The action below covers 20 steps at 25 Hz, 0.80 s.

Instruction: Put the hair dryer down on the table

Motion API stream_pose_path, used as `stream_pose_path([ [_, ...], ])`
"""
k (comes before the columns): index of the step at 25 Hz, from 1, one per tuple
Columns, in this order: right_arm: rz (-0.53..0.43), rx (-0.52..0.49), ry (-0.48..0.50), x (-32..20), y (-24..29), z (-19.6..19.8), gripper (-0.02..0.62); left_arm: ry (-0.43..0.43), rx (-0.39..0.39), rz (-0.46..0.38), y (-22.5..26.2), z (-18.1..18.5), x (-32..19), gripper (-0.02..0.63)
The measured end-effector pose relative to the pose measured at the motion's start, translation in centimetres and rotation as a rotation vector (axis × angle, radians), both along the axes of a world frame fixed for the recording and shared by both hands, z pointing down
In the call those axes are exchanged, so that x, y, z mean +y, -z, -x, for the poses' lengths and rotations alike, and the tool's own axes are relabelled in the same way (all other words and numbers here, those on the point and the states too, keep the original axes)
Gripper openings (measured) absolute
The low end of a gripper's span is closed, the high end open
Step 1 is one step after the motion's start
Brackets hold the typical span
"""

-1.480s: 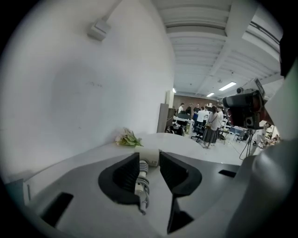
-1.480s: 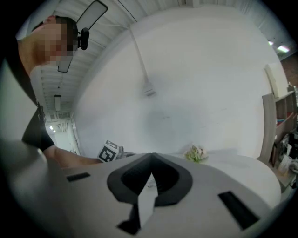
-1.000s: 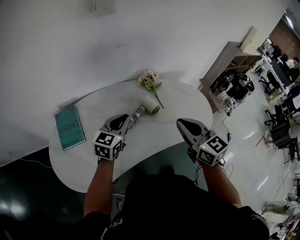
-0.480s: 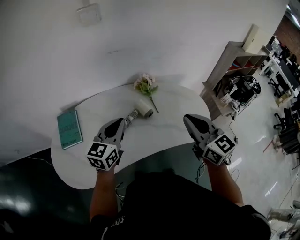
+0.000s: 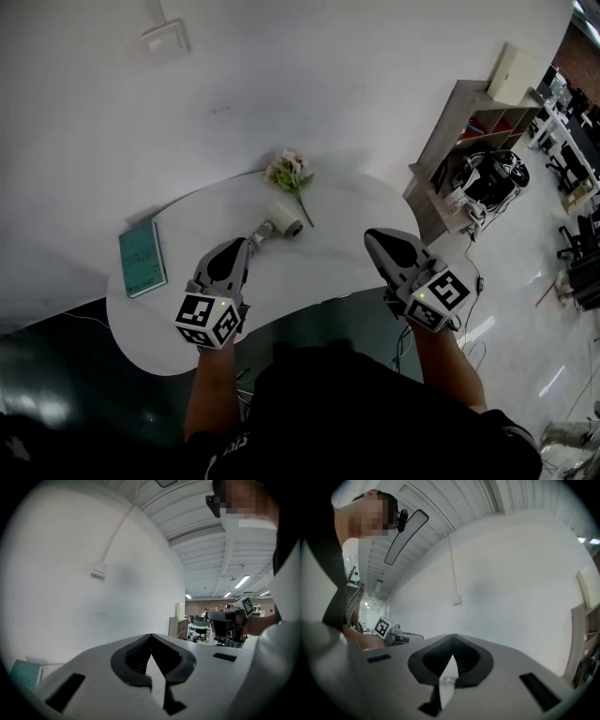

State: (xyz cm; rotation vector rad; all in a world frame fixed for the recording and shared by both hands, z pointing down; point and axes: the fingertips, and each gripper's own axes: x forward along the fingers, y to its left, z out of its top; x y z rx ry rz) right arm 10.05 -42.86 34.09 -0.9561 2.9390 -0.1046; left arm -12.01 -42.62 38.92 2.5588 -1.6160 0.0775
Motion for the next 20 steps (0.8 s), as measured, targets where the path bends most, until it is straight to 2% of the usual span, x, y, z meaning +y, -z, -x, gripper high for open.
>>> stream_pose_path([
  [14,0.029,-0.028,-0.011,-0.5,-0.8,0.0,0.003,-0.003,-0.04,-0.025,0.9,0.1,-0.4,0.009],
  [20,0.026,-0.028,-0.002,-0.4,-0.8,0.8,0.003,-0.014,-0.023,-0.027,0.9,0.3,-0.2,0.009],
])
